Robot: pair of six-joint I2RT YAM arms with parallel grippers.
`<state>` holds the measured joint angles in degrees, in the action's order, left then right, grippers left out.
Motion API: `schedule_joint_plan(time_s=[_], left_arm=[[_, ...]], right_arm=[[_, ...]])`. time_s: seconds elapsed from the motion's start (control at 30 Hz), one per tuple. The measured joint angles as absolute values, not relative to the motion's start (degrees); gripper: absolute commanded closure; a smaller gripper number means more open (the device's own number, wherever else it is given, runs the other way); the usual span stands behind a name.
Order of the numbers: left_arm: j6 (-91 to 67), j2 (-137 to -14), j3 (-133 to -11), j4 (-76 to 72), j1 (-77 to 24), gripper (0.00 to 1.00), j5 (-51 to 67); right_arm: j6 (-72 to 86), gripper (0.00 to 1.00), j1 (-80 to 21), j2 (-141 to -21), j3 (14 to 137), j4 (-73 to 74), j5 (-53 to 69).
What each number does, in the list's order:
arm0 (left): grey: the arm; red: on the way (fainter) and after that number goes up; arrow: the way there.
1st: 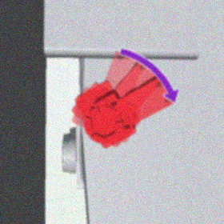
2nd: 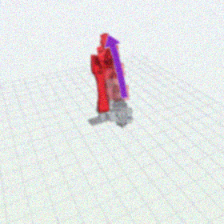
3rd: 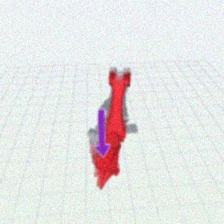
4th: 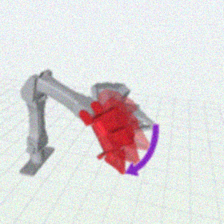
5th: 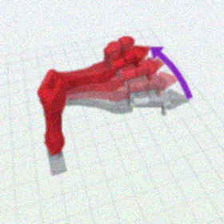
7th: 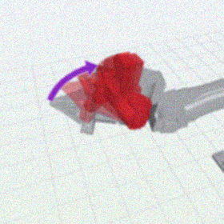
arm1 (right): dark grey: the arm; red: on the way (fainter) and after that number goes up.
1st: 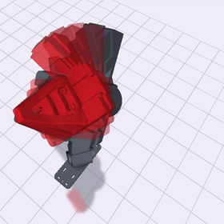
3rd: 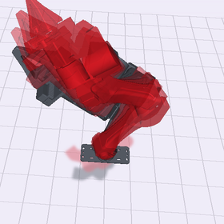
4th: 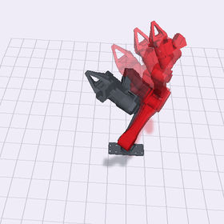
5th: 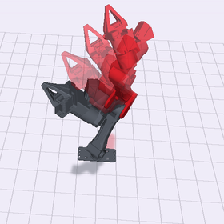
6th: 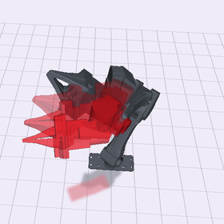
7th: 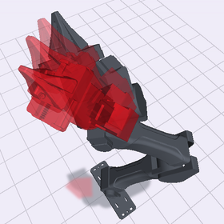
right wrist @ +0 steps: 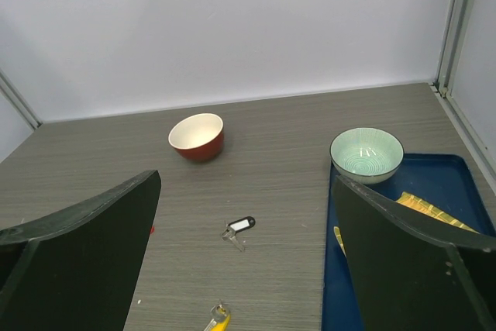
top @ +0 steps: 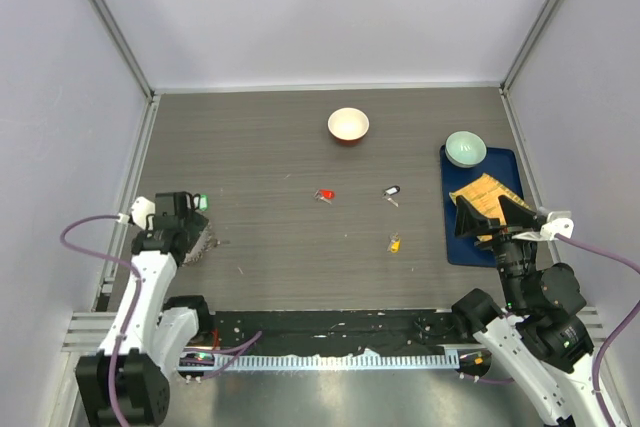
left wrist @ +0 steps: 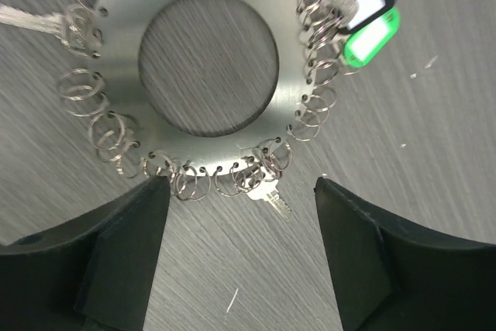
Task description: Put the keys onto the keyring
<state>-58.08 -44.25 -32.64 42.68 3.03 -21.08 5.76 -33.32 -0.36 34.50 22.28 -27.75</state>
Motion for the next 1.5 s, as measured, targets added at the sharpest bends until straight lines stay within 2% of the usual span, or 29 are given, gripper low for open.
schedule_joint_plan(time_s=[0.17, 0.43, 0.5, 0.63, 0.67, 0.77, 1.07, 1.37, 1.5], left_arm=[[-58.0, -53.9, -30.4, 36.4, 3.0, 0.41, -16.5], [-56.2, -63.6, -30.3, 29.7, 3.0, 0.53, -13.3], [-55.8, -65.3, -30.2, 28.5, 2.8, 0.60, -13.0], [-54.9, -66.8, -30.2, 25.7, 2.4, 0.79, -12.8], [-54.7, -67.3, -30.2, 25.1, 2.2, 0.87, -12.6], [-54.1, -68.1, -30.3, 23.4, 0.6, 0.99, -12.0], [-56.9, -66.0, -29.0, 23.3, -13.8, 1.00, -9.2], [-78.6, -51.2, -20.6, 28.4, -33.3, 1.00, -13.5], [-87.4, -51.8, -20.5, 29.2, -39.9, 0.99, -17.4]], right_arm=[[5.7, 0.00, -33.4, -0.4, 34.5, 22.3, -27.7], [5.7, 0.00, -33.6, -0.4, 34.5, 22.3, -27.8], [5.7, 0.00, -33.6, -0.4, 34.5, 22.3, -27.8], [5.7, 0.00, -33.6, -0.4, 34.5, 22.3, -27.8], [5.7, 0.00, -33.6, -0.4, 34.5, 22.3, -27.8], [5.7, 0.00, -33.6, -0.4, 34.5, 22.3, -27.8], [5.7, 0.00, -33.6, -0.4, 34.5, 22.3, -27.7], [5.0, 0.00, -33.6, -0.4, 34.4, 21.9, -26.3], [4.6, 0.00, -33.6, -0.4, 34.3, 21.8, -25.1]])
